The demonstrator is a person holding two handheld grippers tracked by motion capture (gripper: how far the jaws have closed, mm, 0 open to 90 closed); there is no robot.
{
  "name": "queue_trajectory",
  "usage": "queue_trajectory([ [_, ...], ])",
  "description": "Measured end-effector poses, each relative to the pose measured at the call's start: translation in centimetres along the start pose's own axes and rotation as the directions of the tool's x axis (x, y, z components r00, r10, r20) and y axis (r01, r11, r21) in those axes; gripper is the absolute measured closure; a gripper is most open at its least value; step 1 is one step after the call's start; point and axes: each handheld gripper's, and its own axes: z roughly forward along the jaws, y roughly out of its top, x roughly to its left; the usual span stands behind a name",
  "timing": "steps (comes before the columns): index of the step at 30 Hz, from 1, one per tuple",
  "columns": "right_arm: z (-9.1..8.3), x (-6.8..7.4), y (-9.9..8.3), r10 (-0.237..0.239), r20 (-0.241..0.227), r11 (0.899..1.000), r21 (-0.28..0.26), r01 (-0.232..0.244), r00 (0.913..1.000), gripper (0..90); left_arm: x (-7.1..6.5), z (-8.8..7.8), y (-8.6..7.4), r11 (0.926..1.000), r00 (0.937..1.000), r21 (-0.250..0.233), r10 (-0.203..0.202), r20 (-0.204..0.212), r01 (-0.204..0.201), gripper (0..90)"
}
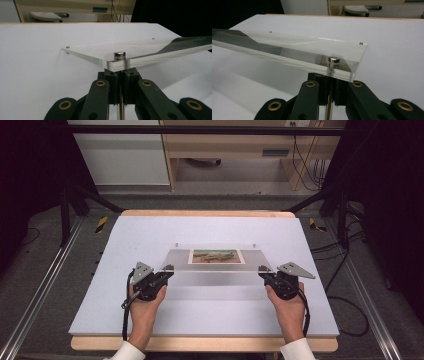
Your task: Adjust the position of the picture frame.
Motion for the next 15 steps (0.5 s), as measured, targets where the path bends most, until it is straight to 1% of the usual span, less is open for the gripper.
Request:
queue_trajectory([
  [8, -0.02, 0.05, -0.28, 0.0, 0.0, 1.0, 0.018, 0.0, 1.0, 84.0, -0.05, -0.06, -0.33, 0.9998, 1.0, 0.019, 0.003, -0.001, -0.003, 83.4],
  [10, -0.03, 0.04, -0.37, -0.006, 0.003, 1.0, 0.025, 0.005, 1.0, 84.0, -0.05, -0.07, -0.42, 0.9997, 1.0, 0.023, 0.005, -0.001, -0.005, 83.4],
  [15, -0.03, 0.02, -0.6, -0.002, -0.005, 0.999, 0.037, 0.002, 1.0, 84.1, -0.07, -0.11, -0.65, 0.9994, 1.0, 0.034, 0.007, 0.001, -0.007, 83.4],
])
